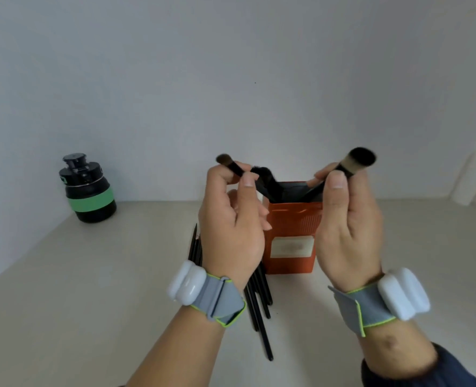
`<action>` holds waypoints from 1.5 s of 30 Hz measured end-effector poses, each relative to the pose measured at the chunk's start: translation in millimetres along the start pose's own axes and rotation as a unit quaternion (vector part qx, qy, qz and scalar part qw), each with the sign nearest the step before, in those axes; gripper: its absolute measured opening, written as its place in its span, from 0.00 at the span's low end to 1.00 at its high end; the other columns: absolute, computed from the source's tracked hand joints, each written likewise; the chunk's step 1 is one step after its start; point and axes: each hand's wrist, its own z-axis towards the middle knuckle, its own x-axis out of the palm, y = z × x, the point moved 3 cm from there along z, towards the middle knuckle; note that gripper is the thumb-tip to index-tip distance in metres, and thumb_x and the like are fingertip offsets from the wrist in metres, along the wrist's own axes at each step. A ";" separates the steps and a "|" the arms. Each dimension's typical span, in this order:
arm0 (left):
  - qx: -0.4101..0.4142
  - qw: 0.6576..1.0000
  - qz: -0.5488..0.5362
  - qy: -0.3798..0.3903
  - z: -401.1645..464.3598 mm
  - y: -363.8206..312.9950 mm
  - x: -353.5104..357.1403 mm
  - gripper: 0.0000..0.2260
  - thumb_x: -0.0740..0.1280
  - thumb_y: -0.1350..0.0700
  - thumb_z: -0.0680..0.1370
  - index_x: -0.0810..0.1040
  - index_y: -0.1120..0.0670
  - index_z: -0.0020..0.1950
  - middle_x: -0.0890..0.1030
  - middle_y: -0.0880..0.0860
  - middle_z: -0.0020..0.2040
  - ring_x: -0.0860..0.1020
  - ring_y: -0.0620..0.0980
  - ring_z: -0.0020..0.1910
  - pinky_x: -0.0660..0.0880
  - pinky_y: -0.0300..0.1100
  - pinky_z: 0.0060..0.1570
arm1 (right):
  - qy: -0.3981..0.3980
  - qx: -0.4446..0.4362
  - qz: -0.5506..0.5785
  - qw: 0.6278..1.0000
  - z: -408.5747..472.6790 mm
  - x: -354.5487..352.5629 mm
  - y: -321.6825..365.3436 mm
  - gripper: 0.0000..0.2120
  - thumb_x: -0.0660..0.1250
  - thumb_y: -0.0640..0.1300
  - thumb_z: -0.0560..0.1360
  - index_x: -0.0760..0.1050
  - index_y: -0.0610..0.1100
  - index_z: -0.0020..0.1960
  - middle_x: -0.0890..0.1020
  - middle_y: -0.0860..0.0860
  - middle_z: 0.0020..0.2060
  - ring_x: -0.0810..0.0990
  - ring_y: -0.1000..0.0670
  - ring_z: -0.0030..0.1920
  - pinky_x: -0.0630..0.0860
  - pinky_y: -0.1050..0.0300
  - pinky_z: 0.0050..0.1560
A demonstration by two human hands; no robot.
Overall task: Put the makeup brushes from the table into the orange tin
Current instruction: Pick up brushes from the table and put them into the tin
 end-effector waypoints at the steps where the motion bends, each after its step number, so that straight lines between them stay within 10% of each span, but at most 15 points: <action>1: -0.002 1.000 0.002 0.002 -0.7 1.3 1.7 0.07 0.60 0.54 0.81 0.72 0.41 0.48 0.81 0.39 0.41 0.75 0.47 0.25 0.76 0.47 0.26 | 0.011 -0.004 -0.022 1.000 -1.0 1.4 -0.9 0.18 0.50 0.56 0.84 0.73 0.46 0.50 0.79 0.50 0.41 0.76 0.43 0.44 0.73 0.42 0.44; 14: -0.051 0.997 0.056 0.016 -3.6 22.8 13.4 0.06 0.60 0.50 0.80 0.76 0.47 0.52 0.79 0.52 0.39 0.78 0.49 0.26 0.74 0.36 0.26 | 0.078 0.029 -0.071 0.994 -5.8 15.4 -12.8 0.10 0.57 0.47 0.82 0.77 0.47 0.56 0.83 0.53 0.44 0.80 0.46 0.47 0.76 0.41 0.52; 18: -0.042 0.994 0.097 0.020 -3.9 28.5 14.5 0.05 0.64 0.51 0.79 0.79 0.48 0.50 0.79 0.47 0.44 0.79 0.50 0.32 0.79 0.51 0.34 | 0.108 -0.004 -0.151 0.983 -7.1 19.1 -13.6 0.13 0.58 0.45 0.82 0.81 0.43 0.50 0.81 0.49 0.42 0.78 0.41 0.47 0.73 0.42 0.52; 22: -0.023 0.990 0.134 0.025 -4.7 29.5 15.4 0.04 0.68 0.54 0.77 0.82 0.51 0.49 0.79 0.45 0.45 0.77 0.45 0.33 0.75 0.35 0.36 | 0.110 -0.013 -0.182 0.977 -9.9 19.9 -13.5 0.14 0.60 0.43 0.79 0.84 0.41 0.51 0.83 0.45 0.44 0.78 0.39 0.51 0.73 0.42 0.54; 31: -0.027 0.990 0.133 0.033 -6.2 37.4 2.6 0.10 0.66 0.48 0.76 0.74 0.44 0.57 0.76 0.43 0.51 0.75 0.46 0.35 0.76 0.39 0.37 | 0.058 0.007 -0.145 0.988 -10.0 12.3 -1.2 0.20 0.63 0.41 0.72 0.80 0.40 0.61 0.81 0.45 0.54 0.74 0.42 0.60 0.70 0.45 0.64; 37: -0.086 0.983 0.162 0.005 9.6 58.9 -37.2 0.08 0.61 0.50 0.78 0.74 0.44 0.56 0.77 0.41 0.48 0.71 0.41 0.32 0.71 0.37 0.40 | 0.006 -0.070 -0.101 0.992 -16.1 10.9 16.0 0.14 0.62 0.42 0.73 0.81 0.40 0.55 0.78 0.48 0.49 0.74 0.47 0.51 0.70 0.58 0.55; 45: -0.190 0.914 0.337 0.121 25.5 93.8 -92.1 0.11 0.60 0.48 0.81 0.75 0.51 0.58 0.79 0.50 0.50 0.76 0.50 0.49 0.66 0.40 0.47 | 0.180 -0.075 -0.051 0.980 -48.2 51.9 30.4 0.11 0.64 0.45 0.76 0.80 0.43 0.55 0.75 0.56 0.43 0.71 0.62 0.39 0.71 0.66 0.41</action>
